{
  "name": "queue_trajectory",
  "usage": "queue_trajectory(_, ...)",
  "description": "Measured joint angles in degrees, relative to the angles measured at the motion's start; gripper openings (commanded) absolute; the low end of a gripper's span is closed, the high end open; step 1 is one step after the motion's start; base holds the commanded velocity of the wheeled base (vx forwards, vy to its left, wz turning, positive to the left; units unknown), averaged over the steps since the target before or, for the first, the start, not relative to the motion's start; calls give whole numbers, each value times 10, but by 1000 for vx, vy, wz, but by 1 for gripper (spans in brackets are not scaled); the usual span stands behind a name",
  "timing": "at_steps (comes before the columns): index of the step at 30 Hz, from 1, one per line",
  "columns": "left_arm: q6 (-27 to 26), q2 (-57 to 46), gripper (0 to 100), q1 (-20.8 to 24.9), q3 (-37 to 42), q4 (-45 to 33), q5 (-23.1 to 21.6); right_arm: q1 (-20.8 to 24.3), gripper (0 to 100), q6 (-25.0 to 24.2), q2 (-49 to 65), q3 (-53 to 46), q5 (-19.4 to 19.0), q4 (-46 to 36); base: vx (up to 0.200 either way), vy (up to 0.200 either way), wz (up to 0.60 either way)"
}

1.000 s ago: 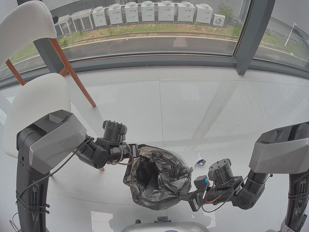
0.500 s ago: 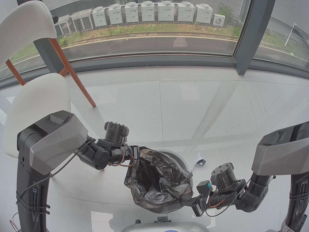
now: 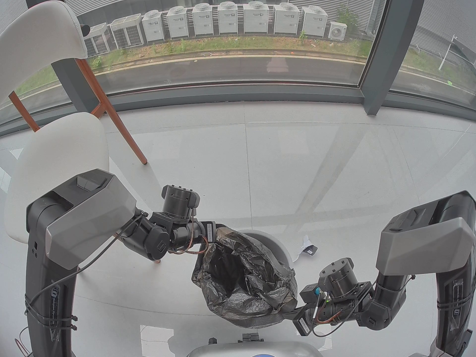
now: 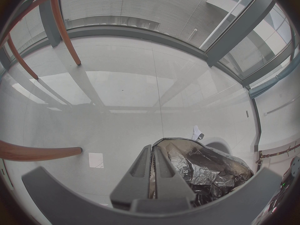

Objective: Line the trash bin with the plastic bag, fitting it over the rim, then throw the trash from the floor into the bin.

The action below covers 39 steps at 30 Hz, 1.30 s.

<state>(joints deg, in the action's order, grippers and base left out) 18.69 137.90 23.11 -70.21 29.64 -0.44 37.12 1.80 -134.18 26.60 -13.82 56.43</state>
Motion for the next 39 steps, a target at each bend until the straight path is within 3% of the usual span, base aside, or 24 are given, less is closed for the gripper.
queue_trajectory(14, 4, 1, 0, 5, -1, 20, 0, -9, 0, 0, -37, 54, 9, -5, 0, 0, 0)
queue_trajectory(23, 4, 2, 0, 7, 2, 31, 0, -16, 0, -1, -54, 63, 36, -8, 0, 0, 0)
queue_trajectory(37, 5, 2, 0, 8, 1, 31, 1, -20, 0, -4, -58, 72, 38, -1, 0, 0, 0)
queue_trajectory(38, 5, 3, 0, 8, 0, 31, 1, -22, 100, -4, -57, 73, 38, -1, 0, 0, 0)
queue_trajectory(39, 5, 3, 0, 8, 0, 31, 1, -23, 100, -4, -57, 73, 38, 0, 0, 0, 0)
